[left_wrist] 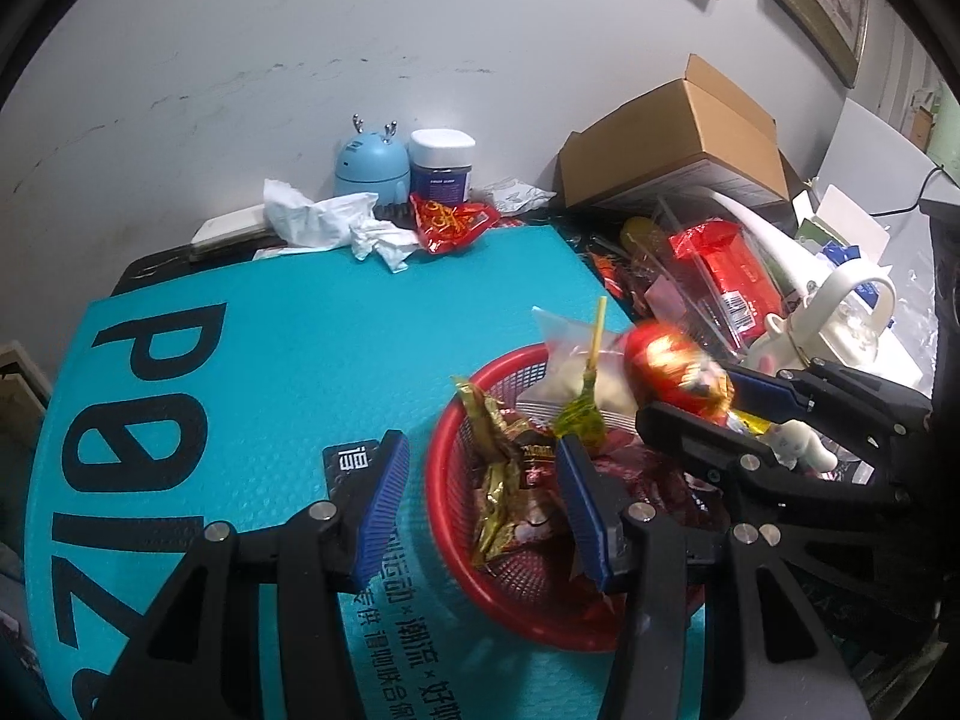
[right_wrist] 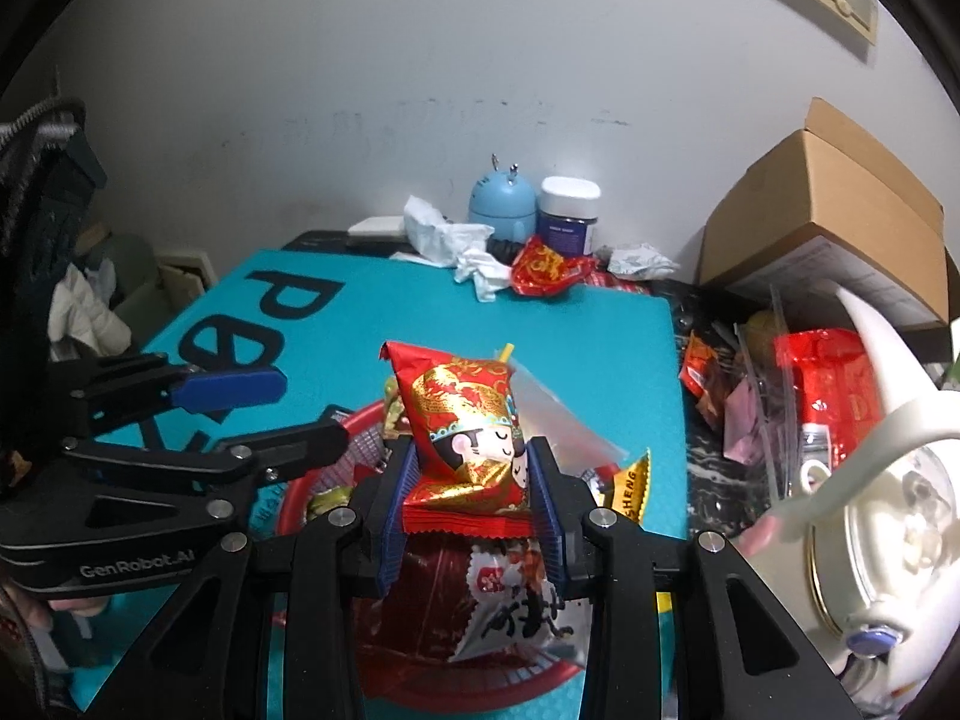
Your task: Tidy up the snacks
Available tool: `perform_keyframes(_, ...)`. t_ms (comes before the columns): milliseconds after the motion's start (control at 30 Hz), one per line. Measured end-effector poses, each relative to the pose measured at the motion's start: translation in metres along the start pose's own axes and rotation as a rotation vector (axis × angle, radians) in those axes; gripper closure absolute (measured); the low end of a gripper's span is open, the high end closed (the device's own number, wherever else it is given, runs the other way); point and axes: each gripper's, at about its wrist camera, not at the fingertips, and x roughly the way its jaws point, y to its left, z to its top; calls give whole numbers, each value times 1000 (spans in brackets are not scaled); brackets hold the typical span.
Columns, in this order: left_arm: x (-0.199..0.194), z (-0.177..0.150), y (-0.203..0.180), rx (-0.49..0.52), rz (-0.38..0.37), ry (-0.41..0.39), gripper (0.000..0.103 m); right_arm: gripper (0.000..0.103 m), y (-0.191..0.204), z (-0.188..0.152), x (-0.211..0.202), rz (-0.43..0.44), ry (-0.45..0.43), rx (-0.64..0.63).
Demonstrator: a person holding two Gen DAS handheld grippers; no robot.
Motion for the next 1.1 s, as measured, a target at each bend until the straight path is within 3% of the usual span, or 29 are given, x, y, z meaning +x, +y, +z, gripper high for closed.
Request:
perform_keyframes(100, 2, 0, 1, -5, -2, 6, 53, 52, -2, -1, -1, 0, 3, 7)
perform_keyframes(167, 3, 0, 1, -8, -8, 8, 53, 50, -2, -1, -1, 4, 2, 8)
perform_keyframes(733, -14, 3, -6, 10, 10, -15, 53, 50, -8, -1, -13, 18, -5, 50)
perform_keyframes(1100, -57, 13, -21, 43, 13, -106, 53, 50, -1, 10, -60, -22, -99, 22)
